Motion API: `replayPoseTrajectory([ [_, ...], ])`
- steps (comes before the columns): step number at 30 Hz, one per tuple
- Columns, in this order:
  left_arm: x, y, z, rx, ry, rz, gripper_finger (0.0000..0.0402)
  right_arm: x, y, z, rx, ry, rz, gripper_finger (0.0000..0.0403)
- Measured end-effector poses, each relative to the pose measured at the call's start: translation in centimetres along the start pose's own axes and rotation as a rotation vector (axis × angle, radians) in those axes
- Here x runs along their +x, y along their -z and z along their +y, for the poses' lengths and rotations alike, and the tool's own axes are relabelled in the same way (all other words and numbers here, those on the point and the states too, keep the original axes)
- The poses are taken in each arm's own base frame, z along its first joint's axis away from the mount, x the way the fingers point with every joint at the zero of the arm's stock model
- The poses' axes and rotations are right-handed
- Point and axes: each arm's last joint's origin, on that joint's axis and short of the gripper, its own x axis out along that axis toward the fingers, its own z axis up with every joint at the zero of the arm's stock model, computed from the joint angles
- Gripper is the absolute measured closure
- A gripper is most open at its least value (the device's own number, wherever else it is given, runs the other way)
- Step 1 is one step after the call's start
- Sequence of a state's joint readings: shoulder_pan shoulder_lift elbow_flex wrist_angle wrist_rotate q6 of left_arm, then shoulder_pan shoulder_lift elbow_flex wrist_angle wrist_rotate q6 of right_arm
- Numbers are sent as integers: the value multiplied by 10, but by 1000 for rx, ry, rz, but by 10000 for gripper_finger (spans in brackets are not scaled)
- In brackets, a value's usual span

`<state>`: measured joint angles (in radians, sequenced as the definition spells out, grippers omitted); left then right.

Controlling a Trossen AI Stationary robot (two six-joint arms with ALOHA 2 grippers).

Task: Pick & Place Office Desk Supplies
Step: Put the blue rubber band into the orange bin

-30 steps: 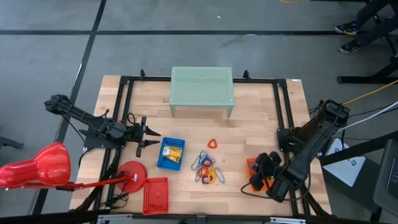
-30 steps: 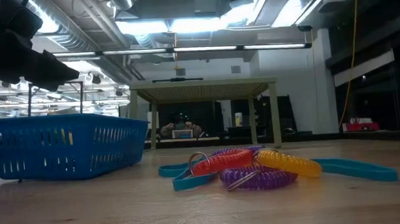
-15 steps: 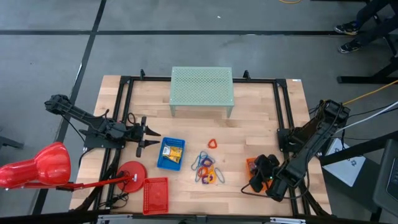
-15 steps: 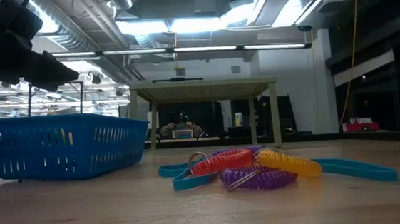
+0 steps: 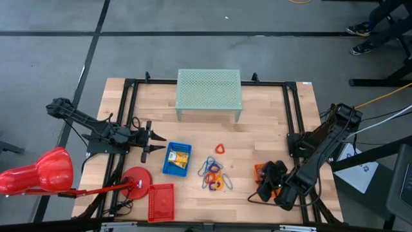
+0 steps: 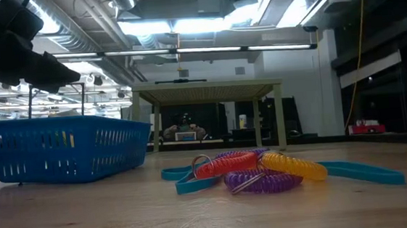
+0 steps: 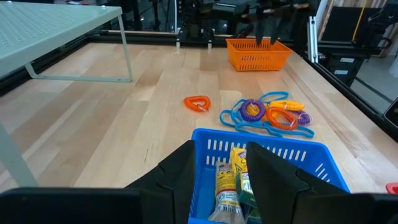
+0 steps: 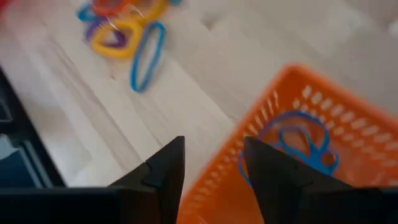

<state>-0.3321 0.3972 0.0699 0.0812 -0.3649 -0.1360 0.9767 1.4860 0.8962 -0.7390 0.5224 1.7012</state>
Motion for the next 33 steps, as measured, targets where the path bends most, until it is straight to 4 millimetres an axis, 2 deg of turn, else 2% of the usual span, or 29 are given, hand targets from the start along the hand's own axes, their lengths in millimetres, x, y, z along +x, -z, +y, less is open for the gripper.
replayPoseTrajectory([
  [6, 0, 0, 0, 0, 0, -1, 261, -18, -21, 15, -54, 24, -107, 234],
  [11, 0, 0, 0, -1, 0, -2, 261, -14, -44, 31, -72, -37, -185, 234],
  [14, 0, -1, 0, -2, 1, -6, 261, 4, -57, 44, -123, -82, -174, 234],
  [17, 0, -1, 0, -6, 1, -6, 261, 30, -65, 52, -166, -81, -138, 234],
  [21, 0, -1, 0, -12, 1, -6, 261, 61, -66, 47, -187, 19, -73, 234],
  [25, 0, -1, 0, -12, 1, -6, 261, 85, -62, 51, -187, 8, 5, 234],
  [29, 0, -1, 0, -12, 0, -6, 261, 100, -58, 56, -177, -31, 41, 234],
  [33, 0, -1, 0, -12, 1, -6, 261, 104, -57, 56, -172, -28, 43, 234],
])
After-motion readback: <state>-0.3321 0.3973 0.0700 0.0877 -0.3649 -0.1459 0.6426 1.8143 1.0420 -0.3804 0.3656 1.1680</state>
